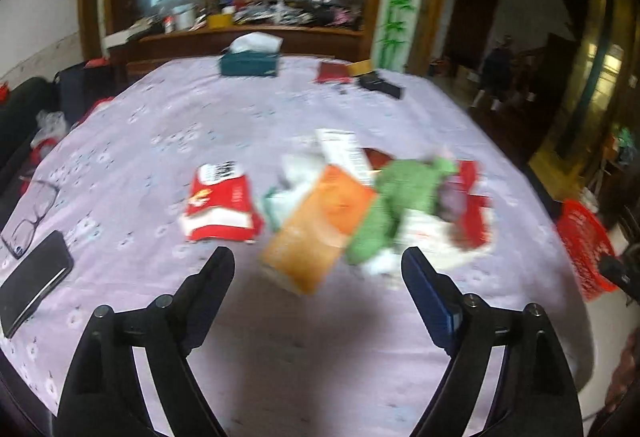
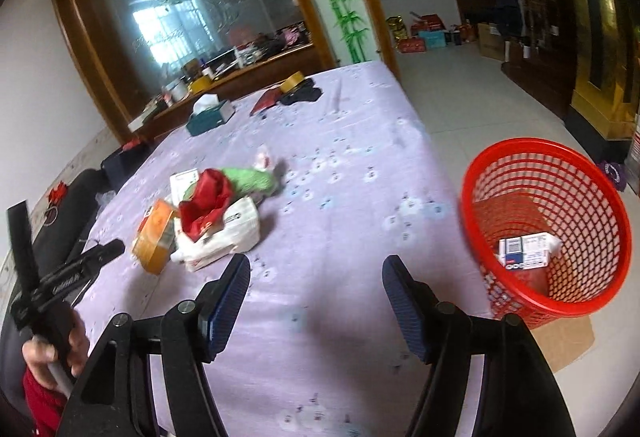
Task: Collect trash
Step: 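Withdraw both tools from the wastebasket back toward the table, then grasp the orange box with left tool while right tool grasps the red bag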
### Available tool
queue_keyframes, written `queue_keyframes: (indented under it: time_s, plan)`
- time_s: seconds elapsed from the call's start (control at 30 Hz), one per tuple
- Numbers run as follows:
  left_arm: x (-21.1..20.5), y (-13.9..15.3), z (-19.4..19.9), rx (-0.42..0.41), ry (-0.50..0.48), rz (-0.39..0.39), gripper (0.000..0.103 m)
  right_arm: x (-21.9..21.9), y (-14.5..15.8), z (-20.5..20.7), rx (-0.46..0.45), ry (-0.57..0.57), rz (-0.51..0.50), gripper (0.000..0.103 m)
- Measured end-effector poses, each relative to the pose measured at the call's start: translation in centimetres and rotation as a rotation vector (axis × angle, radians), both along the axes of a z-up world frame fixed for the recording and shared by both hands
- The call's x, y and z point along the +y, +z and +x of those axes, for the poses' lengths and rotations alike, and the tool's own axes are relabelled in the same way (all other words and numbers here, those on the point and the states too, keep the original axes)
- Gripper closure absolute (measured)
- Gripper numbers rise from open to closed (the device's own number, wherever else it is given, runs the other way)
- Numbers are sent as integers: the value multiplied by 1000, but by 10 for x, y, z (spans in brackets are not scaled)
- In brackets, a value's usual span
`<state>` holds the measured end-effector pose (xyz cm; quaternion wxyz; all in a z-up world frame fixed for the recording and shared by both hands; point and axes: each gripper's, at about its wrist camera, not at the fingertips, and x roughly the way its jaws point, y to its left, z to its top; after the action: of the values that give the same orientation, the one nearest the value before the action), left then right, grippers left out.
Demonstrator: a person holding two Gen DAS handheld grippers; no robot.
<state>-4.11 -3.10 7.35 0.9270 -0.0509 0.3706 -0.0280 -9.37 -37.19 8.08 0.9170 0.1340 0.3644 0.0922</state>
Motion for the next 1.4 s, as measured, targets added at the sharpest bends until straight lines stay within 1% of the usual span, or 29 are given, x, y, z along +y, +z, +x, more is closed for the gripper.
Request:
queue_keyframes:
  time_s: [0.1,0.2,0.23,0.3,0.47,0.53,0.57,0.67,0.7,0.8,0.87,0.97,1.07,1.1,1.17,1.23,1.3,1.33,1.4]
  plan:
    - [4,-11,13,30,-11,22,19,8,-2,0,9,17,-10,30]
    - [-6,-23,25,66,-68,68,19,13,-2,0,13,25,-26,30]
    - [-9,-28,29,73,-70,93,19,13,-4,0,18,25,-26,30]
    - [-16,-34,36,83,-78,120,19,12,-5,1,25,25,-26,30]
    - [-25,-43,47,91,-66,161,19,15,-9,9,50,38,-18,29]
    - [-28,-45,48,83,-61,169,25,20,-10,16,62,63,-3,29]
    - [-28,-46,50,88,-62,171,38,23,-9,18,63,72,-3,29]
    - [-27,-48,52,93,-55,160,41,37,-2,28,54,108,-1,29]
    - [-27,-47,52,89,-54,158,45,44,1,32,50,124,-1,29]
    - [-25,-46,46,89,-52,147,51,66,7,47,39,167,-17,29]
    - [-22,-44,41,85,-56,122,59,80,8,56,35,187,-32,29]
    - [-16,-39,32,72,-53,74,59,103,6,74,38,211,-59,29]
    - [-14,-35,24,55,-53,59,59,128,3,90,32,239,-94,30]
    - [-14,-33,22,49,-50,57,59,138,2,95,25,245,-121,30]
    - [-12,-30,19,41,-47,48,59,152,-1,105,11,241,-181,42]
    - [-12,-28,17,33,-47,37,59,162,-8,114,28,215,-242,71]
    - [-13,-26,14,25,-52,33,59,161,-14,120,58,223,-225,81]
    - [-13,-26,13,22,-55,29,59,160,-18,121,69,213,-223,88]
    - [-14,-24,10,15,-59,22,59,155,-19,116,65,215,-213,92]
